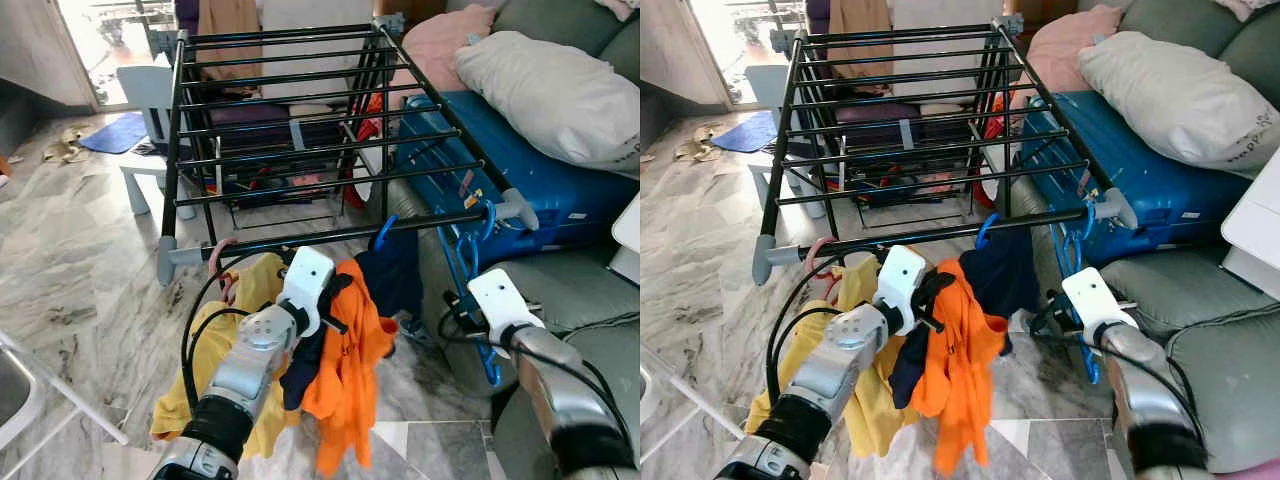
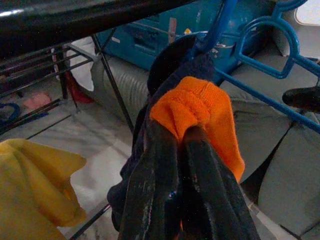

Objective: Hang hanger

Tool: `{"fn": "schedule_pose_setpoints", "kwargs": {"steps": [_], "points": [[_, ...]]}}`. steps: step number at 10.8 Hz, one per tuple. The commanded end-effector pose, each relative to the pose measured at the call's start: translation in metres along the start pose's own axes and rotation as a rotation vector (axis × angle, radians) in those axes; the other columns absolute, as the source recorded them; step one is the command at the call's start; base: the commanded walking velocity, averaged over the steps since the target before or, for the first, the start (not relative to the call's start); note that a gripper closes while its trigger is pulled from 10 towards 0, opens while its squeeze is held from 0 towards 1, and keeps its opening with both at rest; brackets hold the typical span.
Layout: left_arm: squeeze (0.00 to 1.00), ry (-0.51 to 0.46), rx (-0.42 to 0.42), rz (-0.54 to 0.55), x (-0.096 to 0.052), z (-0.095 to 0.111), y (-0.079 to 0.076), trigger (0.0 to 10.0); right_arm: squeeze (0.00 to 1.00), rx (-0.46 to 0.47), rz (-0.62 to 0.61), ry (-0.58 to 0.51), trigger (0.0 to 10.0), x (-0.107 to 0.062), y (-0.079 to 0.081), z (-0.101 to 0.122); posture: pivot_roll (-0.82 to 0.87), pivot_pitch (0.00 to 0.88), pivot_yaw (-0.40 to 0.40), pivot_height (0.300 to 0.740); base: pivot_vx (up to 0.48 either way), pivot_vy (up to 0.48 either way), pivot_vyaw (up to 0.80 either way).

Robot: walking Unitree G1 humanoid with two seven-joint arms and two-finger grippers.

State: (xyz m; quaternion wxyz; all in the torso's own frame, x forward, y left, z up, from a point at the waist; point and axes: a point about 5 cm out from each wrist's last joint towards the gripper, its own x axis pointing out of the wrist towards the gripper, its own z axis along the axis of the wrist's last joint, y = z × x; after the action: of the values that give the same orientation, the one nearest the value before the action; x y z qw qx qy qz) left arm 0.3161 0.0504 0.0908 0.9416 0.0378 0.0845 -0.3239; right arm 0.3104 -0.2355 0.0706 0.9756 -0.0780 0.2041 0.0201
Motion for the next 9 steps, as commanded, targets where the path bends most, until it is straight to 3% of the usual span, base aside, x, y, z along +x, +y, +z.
{"fn": "schedule_pose_setpoints", "kwargs": {"steps": [1,4,9], "points": [[0.00,-0.012,0.022,0.004,-0.001,0.005,0.001,10.0,0.00,0.017,-0.013,-0.018,0.3,0.003,0.001,0.004,-0.02,0.000,0.003,0.740,0.000,0.000,0.00],[0.00,-0.011,0.029,-0.001,0.000,0.007,0.000,10.0,0.00,0.097,-0.058,-0.025,0.0,0.016,0.009,0.003,-0.02,0.000,0.009,0.740,0.000,0.000,0.00],[0.00,-0.017,0.028,-0.006,0.003,0.009,-0.004,10.0,0.00,0.105,-0.130,-0.028,0.0,0.022,0.008,0.004,-0.03,0.000,0.006,0.740,0.000,0.000,0.00]]}}
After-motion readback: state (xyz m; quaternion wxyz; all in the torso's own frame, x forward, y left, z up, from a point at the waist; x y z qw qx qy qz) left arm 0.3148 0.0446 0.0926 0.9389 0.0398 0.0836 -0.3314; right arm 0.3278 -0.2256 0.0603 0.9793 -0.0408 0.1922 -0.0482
